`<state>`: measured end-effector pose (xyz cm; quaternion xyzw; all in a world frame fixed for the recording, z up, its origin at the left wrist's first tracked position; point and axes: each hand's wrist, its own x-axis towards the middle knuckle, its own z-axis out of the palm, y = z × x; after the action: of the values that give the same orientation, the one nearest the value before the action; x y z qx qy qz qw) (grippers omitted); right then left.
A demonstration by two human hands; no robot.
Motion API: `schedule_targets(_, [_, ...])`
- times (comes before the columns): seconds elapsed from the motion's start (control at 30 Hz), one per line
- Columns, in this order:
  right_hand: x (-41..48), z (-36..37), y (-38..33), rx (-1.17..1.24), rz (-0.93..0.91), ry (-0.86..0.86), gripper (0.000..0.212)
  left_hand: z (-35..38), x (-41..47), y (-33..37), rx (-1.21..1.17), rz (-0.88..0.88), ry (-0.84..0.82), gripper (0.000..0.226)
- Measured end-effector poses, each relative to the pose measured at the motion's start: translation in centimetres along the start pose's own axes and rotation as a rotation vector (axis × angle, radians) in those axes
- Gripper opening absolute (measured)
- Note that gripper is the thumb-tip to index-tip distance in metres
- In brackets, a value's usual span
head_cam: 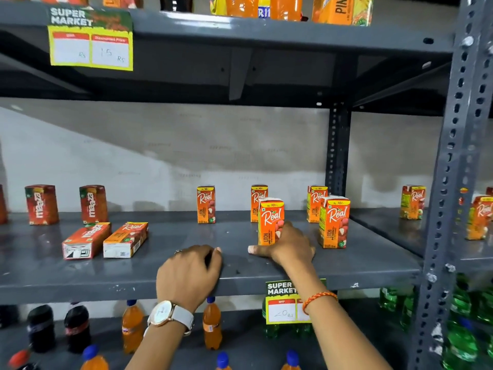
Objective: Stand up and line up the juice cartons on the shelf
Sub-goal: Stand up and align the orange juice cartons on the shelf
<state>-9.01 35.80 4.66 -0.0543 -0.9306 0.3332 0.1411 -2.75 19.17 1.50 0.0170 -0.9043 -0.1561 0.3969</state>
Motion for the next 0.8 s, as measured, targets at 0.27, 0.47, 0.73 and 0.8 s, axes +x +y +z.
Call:
schedule_targets(0.27, [1.5,-2.6,2.3,0.220,-0.041,-0.220,0.047,0.5,0.0,-0.4,-0.021,0.038,0.035,0.036])
schedule_targets(0.47, [1.9,-1.7,2.5,0.210,-0.057,-0.140,0.048,0.7,0.0,-0.5,-0.005,0.039,0.043,0.037])
schedule_targets(0.73, [2.0,-1.4,2.8,0.187,-0.107,-0.127,0.046,1.1,-0.1,-0.8,0.007,0.073,0.067,0.038])
schedule_targets(0.8, [1.6,-1.8,2.8,0.206,-0.075,-0.145,0.053,0.9,-0.1,-0.8,-0.011,0.085,0.066,0.038])
